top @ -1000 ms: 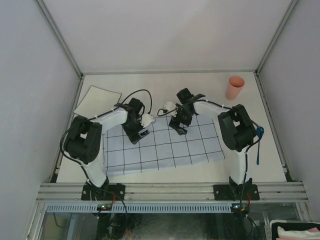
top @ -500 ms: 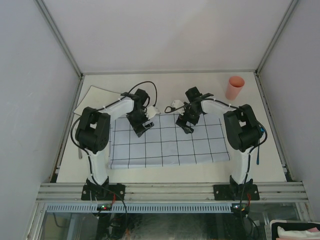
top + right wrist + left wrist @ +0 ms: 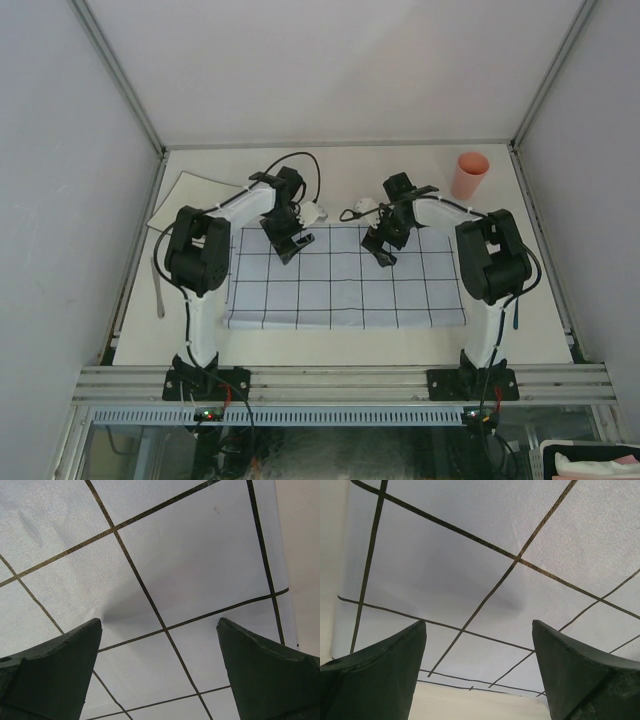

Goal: Set the dinner table for one person
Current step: Flatten out the napkin at the center of the board.

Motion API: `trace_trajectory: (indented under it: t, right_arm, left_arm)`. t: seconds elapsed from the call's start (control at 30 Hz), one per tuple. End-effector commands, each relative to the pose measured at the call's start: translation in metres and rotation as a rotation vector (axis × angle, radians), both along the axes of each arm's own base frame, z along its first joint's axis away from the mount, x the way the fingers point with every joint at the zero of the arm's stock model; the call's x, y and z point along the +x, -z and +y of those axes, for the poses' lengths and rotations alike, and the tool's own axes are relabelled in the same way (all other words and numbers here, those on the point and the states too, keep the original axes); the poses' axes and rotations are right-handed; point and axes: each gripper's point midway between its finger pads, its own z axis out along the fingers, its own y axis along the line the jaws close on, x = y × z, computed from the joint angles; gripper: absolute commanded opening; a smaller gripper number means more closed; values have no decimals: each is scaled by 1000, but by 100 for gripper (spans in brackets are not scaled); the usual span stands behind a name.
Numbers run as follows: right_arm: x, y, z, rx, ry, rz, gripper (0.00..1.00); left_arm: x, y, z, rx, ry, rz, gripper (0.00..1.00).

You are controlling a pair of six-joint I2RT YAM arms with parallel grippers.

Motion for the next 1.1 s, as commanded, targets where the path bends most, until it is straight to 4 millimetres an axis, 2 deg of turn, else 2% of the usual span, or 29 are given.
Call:
trace_trajectory:
  t: [0.0, 0.5, 0.7, 0.8, 1.07]
  right_arm:
    - [3, 1, -19, -35, 21, 8, 100]
    - [27, -1, -15, -15, 8, 15, 100]
    - [37, -3, -11, -7, 5, 8, 100]
    - [39, -3, -10, -6, 3, 10, 96]
    - [37, -8, -11, 0, 15, 11, 100]
  left_arm:
    - [6, -9, -4, -24, 10, -3, 90]
    - [5, -2, -9, -38, -22, 19, 90]
    - [13, -4, -9, -25, -31, 5, 90]
    - [17, -4, -11, -29, -33, 1, 90]
    - [32, -7, -11, -8, -40, -39, 90]
